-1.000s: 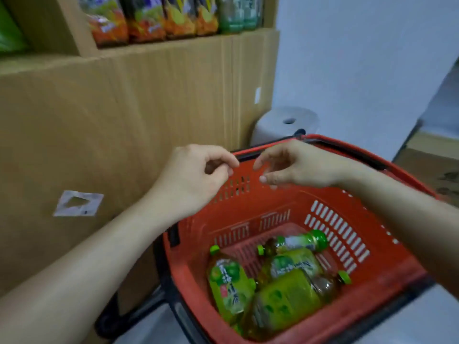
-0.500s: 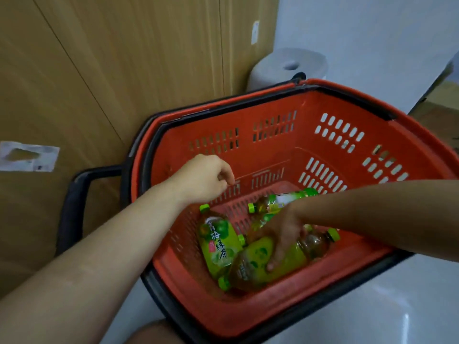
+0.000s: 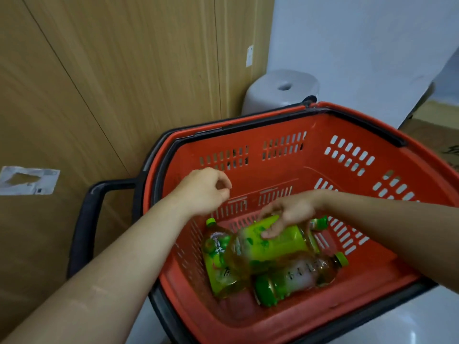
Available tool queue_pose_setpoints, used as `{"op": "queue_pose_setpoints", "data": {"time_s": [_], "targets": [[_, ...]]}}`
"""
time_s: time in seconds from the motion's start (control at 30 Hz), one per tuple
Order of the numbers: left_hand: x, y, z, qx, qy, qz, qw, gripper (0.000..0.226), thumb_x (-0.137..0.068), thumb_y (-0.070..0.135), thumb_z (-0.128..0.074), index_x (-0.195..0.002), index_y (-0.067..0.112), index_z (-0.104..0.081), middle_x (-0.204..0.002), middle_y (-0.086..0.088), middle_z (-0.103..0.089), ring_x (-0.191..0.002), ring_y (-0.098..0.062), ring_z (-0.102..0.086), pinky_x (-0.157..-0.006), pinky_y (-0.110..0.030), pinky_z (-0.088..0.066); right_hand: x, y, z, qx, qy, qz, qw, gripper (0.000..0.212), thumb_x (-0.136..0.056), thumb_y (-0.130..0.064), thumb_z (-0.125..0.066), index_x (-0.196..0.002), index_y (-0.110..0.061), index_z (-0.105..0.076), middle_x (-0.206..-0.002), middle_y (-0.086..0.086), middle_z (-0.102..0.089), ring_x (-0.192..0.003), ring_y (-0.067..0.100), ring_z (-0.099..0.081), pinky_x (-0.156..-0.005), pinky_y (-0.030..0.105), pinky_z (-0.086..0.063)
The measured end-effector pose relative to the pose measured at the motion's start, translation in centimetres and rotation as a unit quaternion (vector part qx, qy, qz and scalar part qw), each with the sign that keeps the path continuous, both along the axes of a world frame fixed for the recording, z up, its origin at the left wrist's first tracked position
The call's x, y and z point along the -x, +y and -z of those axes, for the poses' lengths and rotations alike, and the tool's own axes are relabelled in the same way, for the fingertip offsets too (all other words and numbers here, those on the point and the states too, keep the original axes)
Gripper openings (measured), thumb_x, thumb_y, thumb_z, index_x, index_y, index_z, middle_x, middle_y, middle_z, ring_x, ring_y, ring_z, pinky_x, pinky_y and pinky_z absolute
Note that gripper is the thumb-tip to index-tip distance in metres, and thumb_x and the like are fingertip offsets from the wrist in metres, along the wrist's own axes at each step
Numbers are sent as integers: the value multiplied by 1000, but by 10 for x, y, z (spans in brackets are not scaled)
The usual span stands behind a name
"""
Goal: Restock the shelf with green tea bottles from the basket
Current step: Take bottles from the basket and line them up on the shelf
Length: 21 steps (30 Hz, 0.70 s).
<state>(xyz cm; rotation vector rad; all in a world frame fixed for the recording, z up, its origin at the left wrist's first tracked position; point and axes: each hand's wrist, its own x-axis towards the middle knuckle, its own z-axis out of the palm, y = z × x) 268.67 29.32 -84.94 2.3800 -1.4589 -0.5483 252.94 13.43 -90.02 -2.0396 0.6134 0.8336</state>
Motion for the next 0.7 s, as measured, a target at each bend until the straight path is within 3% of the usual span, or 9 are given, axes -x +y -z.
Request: {"op": "queue_pose_setpoints", "data": {"time_s": [0.1,0.2,0.27,0.33,0.43,0.47,0.53,0.6,0.7], "targets": [[-1,-6,-4,124,111,-89,982,48,-82,45,-66,-125,26,-54,-114,3,-62,-104,-16,-60,-95,-35,-47,5,-21,-30,-112,-123,133,977,68,-59,-56,-82,-119,-32,-62,-130,9,-61,-116,33,-60,-91,56,-52],[0,-8,-20,340,280,-166,882,69,-77,32,-75,-137,21,-42,-126,-2,-56,-114,-12,-56,-102,-34,-45,5,-29,-49,-243,-246,233,909,74,-54,-53,-86,-119,-26,-64,-127,16,-63,-112,37,-61,-94,58,-47],[-4,-3,-28,436,277,-197,833,78,-72,29,-77,-139,22,-38,-131,0,-52,-118,-6,-53,-98,-28,-47,2,-26,-55,-291,-286,246,879,78,-54,-51,-87,-123,-23,-62,-128,16,-62,-110,35,-62,-94,59,-45],[-8,1,-30,440,316,-209,814,91,-62,43,-79,-140,24,-37,-131,2,-52,-111,-4,-57,-91,-24,-49,-4,-18,-59,-323,-312,240,860,79,-58,-49,-86,-127,-22,-59,-130,17,-60,-113,36,-60,-97,61,-41],[-10,1,-31,411,483,-187,751,83,-62,54,-78,-130,20,-47,-120,-6,-66,-104,-21,-67,-97,-49,-49,-16,-1,-65,-344,-362,231,835,81,-61,-48,-85,-131,-20,-56,-133,19,-58,-119,38,-57,-98,57,-44],[-12,2,-32,425,504,-185,728,83,-63,53,-75,-131,18,-45,-120,-8,-67,-107,-24,-66,-99,-52,-47,-21,5,-67,-342,-382,236,826,81,-60,-48,-85,-130,-20,-57,-131,18,-59,-118,37,-58,-96,53,-48],[-18,4,-32,464,513,-192,696,106,-51,60,-82,-140,24,-35,-128,-5,-62,-110,-19,-64,-97,-48,-48,-30,17,-73,-326,-421,256,807,81,-58,-49,-85,-128,-19,-59,-128,16,-62,-116,35,-60,-93,47,-52],[-23,8,-32,475,510,-188,692,119,-43,64,-82,-144,34,-27,-132,0,-57,-109,-12,-64,-96,-48,-49,-37,24,-77,-318,-453,281,784,81,-57,-51,-85,-127,-17,-60,-126,16,-64,-113,33,-62,-89,43,-54],[-18,7,-30,437,500,-156,731,120,-40,63,-84,-143,37,-26,-129,1,-61,-105,-11,-67,-93,-53,-50,-45,34,-83,-313,-494,313,748,77,-55,-51,-85,-121,-15,-64,-118,15,-68,-100,27,-67,-83,38,-56]]}}
